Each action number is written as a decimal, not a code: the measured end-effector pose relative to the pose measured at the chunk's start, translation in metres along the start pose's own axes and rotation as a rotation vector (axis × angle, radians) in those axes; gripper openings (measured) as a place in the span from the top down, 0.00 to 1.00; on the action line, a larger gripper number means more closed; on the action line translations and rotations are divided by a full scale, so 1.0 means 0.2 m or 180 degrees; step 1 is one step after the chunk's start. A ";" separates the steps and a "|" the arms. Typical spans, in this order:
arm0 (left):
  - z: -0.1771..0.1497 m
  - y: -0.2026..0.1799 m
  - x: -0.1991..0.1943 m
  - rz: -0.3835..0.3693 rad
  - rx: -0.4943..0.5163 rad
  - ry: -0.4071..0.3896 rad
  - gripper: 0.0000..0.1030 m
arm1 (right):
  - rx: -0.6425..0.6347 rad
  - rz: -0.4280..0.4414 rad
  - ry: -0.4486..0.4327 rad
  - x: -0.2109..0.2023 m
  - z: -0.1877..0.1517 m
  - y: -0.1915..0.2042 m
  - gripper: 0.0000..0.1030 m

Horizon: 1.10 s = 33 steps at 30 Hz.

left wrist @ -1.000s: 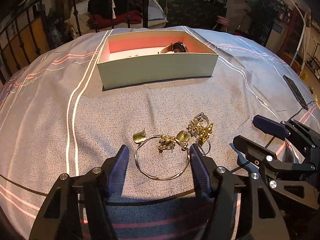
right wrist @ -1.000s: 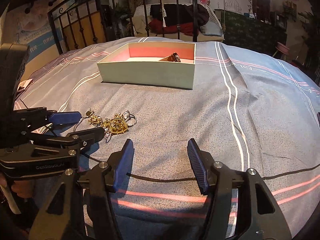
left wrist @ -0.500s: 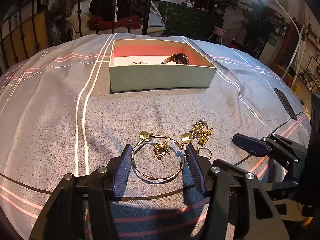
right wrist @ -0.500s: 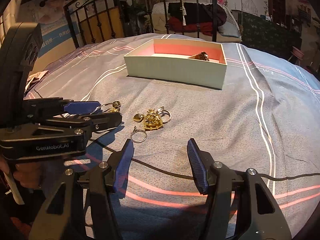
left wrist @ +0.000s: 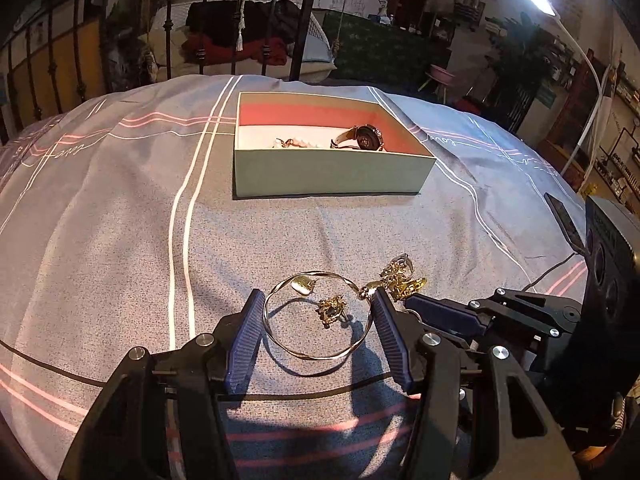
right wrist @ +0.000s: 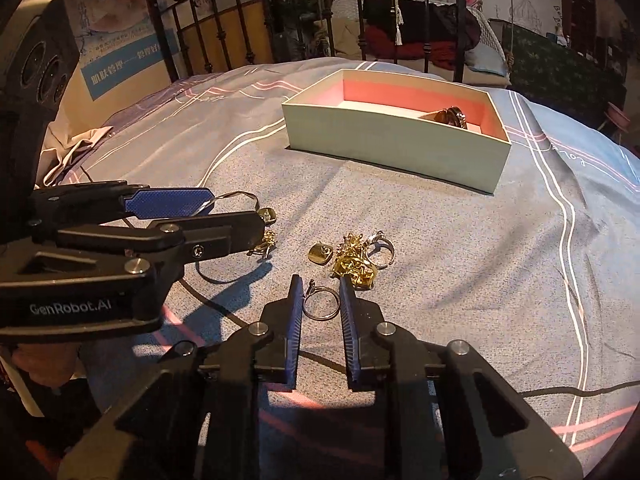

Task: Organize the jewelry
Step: 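Grasp the gold bangle with the left tool while the right tool grasps a gold ring, then carry the bangle and ring into the box and open both tools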

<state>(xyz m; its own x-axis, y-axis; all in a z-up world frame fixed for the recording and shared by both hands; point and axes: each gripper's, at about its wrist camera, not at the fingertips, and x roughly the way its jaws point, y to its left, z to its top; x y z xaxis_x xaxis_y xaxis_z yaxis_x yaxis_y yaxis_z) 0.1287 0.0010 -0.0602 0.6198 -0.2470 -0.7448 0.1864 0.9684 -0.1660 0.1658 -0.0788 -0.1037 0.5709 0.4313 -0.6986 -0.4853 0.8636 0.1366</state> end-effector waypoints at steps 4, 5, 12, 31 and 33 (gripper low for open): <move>0.01 -0.01 -0.01 -0.0003 0.0022 -0.0014 0.48 | -0.0002 0.0004 -0.0083 -0.05 0.00 0.00 0.81; 0.01 -0.01 -0.01 -0.0004 0.0024 -0.0018 0.48 | 0.0002 -0.0006 -0.0103 -0.06 0.00 0.00 0.81; 0.09 -0.04 -0.02 0.0012 0.0077 -0.0109 0.48 | -0.0014 -0.0094 -0.0257 -0.12 0.09 -0.05 0.81; 0.59 -0.07 -0.01 -0.0004 -0.0003 -0.0521 0.48 | 0.0044 -0.0320 -0.0645 -0.12 0.57 -0.26 0.81; 0.65 -0.07 0.00 0.0010 -0.0024 -0.0545 0.48 | 0.0078 -0.0332 -0.0657 -0.10 0.62 -0.30 0.81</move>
<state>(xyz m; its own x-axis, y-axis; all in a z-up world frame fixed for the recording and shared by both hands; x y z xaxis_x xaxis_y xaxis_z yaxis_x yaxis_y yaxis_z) 0.2249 -0.0182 0.0251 0.7413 -0.2460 -0.6244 0.1790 0.9692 -0.1693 0.2652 -0.1062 -0.0096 0.7417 0.3815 -0.5518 -0.4017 0.9113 0.0900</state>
